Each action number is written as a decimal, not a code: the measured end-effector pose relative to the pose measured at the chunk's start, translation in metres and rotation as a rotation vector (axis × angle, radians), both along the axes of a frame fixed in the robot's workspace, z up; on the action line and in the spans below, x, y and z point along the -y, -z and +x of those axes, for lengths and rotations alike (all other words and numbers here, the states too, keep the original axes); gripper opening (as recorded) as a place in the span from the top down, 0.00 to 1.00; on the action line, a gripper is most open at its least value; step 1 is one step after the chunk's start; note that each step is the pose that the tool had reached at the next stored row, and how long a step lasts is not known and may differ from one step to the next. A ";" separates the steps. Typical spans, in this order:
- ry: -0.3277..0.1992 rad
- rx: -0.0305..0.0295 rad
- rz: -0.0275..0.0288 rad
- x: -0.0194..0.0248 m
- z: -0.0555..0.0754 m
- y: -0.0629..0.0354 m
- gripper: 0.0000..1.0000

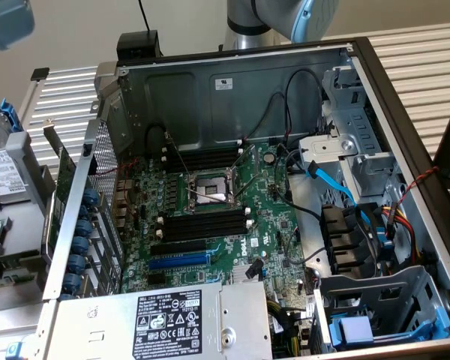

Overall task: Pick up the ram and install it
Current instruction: 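Pick up the ram and move it above insertion slot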

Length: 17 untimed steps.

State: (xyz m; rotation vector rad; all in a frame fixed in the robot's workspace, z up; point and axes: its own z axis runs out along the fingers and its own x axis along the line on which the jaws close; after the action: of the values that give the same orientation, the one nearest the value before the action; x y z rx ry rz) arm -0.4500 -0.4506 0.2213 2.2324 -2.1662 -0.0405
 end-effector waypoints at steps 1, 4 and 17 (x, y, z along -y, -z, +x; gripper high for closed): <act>0.000 0.0001 0.0001 0.0000 0.000 -0.0009 0.88; 0.002 0.0001 0.0001 0.0000 0.000 -0.0044 0.88; 0.011 0.0000 0.0000 0.0000 0.000 -0.0223 0.88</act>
State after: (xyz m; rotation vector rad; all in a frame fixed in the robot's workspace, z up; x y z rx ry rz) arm -0.4500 -0.4505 0.2436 2.2210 -2.1782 -0.0408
